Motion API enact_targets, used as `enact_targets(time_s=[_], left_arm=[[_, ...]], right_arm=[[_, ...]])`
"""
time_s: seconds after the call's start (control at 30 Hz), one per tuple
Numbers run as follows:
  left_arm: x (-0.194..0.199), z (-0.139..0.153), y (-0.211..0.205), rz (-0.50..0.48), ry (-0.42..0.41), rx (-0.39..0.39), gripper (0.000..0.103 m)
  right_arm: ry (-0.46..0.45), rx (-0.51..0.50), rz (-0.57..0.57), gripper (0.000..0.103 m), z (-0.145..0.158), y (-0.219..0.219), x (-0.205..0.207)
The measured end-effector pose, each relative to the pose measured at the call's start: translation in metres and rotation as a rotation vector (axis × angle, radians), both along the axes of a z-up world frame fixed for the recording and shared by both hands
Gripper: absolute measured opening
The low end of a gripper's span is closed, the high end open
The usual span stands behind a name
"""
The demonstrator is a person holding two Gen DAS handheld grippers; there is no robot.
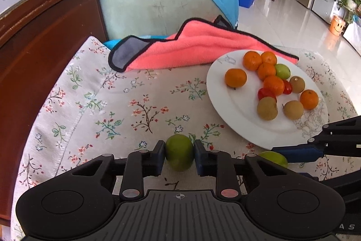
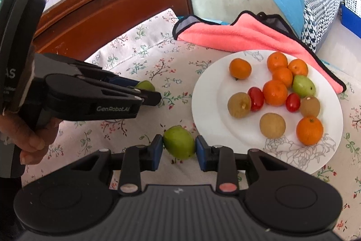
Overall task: Organize fruits
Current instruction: 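Carry both green fruits up over the white plate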
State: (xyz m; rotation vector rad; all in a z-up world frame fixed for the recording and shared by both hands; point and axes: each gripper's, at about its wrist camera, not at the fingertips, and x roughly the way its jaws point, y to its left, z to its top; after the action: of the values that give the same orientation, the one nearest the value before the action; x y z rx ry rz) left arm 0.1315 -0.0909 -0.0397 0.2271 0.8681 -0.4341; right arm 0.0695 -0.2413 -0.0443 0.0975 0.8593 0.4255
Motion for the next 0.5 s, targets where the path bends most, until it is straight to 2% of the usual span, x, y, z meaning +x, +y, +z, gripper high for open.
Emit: enact_targets(time_s=[0.3,0.5], left_arm=[[-0.004,0.009,0.004,-0.003,-0.034,0.010,0.024],[-0.004,0.025,0.012,0.019,-0.073,-0.028,0.024]], right_arm=[[0.001,0.032,0.001,0.032,0.004,0.000,0.001],[-0.031,0.055,-0.010,0.032,0.017,-0.006,0.001]])
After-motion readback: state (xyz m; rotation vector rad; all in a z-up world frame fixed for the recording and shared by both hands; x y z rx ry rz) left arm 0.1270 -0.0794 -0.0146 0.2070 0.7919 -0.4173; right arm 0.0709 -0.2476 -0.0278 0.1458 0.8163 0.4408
